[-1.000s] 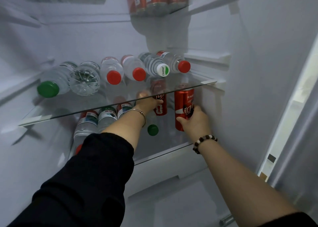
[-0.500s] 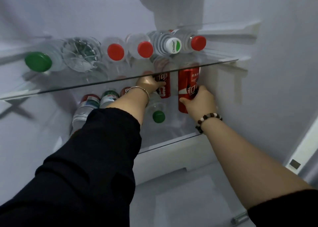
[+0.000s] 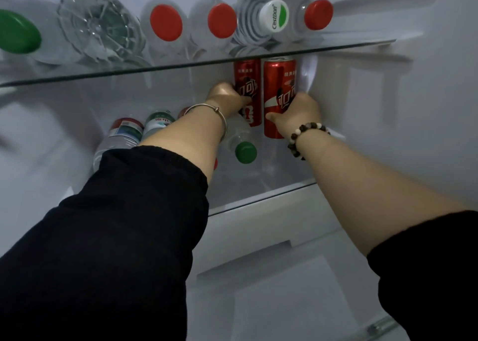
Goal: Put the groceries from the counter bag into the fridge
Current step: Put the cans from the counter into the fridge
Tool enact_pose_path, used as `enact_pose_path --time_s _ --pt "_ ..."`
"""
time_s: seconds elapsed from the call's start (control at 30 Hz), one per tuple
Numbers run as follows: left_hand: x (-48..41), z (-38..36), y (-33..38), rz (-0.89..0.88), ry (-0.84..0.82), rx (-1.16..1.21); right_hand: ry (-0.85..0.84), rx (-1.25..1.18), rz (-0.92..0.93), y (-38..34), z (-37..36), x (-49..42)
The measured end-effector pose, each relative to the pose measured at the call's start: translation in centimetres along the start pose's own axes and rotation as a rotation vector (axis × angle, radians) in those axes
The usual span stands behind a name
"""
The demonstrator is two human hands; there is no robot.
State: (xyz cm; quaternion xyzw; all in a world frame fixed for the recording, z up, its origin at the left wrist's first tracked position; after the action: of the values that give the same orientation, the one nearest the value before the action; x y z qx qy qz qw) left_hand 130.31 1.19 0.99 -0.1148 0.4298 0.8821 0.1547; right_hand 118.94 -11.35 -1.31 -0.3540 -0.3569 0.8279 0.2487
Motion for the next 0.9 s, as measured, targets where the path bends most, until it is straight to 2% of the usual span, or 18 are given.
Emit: enact_pose_path --time_s 0.3,0.5,0.9 --pt "-0.8 -0.6 0.9 -0.042 -0.071 -0.041 0.022 0.124 0.030 -0.4 -0.5 -1.3" --pt "-1.2 -0.8 0.6 -0.061 -0.058 -0.068 -0.002 0.208 0.038 -0.8 -1.6 -2.9" --pt "-1.5 -0.9 0.2 -0.081 -0.025 -0.075 0.041 0.128 -0.026 -0.9 -2.9 -4.1"
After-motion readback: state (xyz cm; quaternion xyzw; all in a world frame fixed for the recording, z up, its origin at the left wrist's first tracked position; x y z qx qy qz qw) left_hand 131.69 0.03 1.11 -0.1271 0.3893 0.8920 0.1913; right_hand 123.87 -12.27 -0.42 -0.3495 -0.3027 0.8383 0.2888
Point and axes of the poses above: each hand's wrist, its own x-axis away from the middle knuckle, its own z-axis out of the back of the hand, y = z × x, the point moved 6 cm from there along -x, towards the middle knuckle, and after that the axes turned 9 degrees about y, right-handed, at the moved point
